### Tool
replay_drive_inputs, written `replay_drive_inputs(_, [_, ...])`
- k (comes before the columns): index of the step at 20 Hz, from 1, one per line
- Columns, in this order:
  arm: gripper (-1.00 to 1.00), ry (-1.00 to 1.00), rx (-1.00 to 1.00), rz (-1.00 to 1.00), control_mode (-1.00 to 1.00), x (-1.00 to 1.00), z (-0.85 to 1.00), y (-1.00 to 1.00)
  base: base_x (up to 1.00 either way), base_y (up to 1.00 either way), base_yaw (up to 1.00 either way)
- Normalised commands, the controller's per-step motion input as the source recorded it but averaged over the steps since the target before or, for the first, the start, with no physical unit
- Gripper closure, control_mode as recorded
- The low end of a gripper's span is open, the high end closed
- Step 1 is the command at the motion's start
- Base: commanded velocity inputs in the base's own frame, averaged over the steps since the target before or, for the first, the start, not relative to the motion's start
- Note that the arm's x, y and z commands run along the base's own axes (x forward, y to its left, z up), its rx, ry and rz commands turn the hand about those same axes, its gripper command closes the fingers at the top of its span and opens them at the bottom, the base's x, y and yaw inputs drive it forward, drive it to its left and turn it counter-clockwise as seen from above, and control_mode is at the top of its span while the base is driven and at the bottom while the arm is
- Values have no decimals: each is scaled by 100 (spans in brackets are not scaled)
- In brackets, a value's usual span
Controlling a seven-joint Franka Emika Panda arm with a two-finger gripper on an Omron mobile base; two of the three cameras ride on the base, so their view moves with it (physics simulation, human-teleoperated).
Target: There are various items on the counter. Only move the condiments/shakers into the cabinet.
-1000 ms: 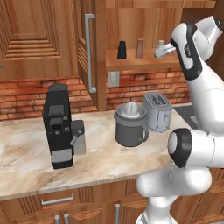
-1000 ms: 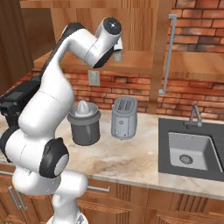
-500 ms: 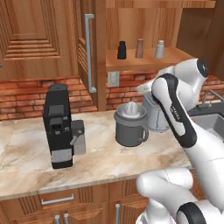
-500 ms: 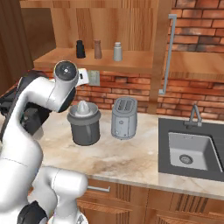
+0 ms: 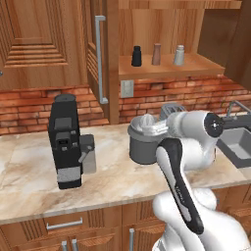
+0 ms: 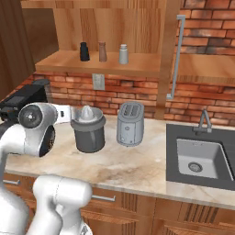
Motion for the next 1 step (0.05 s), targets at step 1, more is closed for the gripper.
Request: replay_drive_inputs(1, [-100,0,0,0,-100,0,0,0,0,0,0])
